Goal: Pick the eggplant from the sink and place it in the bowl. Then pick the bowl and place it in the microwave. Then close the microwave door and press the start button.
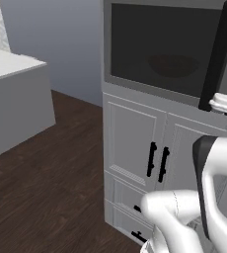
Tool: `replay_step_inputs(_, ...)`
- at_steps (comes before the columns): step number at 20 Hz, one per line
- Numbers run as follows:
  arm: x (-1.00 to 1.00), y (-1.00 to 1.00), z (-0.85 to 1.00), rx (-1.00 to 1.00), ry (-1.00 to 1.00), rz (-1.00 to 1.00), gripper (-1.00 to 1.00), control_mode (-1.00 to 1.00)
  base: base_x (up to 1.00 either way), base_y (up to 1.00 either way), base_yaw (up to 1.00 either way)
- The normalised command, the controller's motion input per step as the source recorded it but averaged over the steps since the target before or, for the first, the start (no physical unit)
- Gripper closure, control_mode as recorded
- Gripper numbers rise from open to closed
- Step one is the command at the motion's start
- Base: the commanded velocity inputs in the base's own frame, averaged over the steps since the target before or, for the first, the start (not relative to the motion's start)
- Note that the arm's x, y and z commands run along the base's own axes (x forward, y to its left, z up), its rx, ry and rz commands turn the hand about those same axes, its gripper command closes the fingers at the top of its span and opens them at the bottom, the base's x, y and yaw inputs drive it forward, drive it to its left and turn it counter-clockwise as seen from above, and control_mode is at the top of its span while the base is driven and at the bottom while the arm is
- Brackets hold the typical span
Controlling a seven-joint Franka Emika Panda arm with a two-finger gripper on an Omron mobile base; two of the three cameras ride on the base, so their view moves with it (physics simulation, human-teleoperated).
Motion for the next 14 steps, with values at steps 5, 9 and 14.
replay_step_inputs(5,0.21,-0.36,-0.07,0.0,0.0,0.0,1.0,-1.0,0.0,0.0,0.0)
replay_step_inputs(9,0.24,-0.34,-0.04,0.01,0.0,0.0,1.0,-1.0,0.0,0.0,0.0)
replay_step_inputs(14,0.19,-0.28,-0.18,0.01,0.0,0.0,1.0,-1.0,0.0,0.0,0.0)
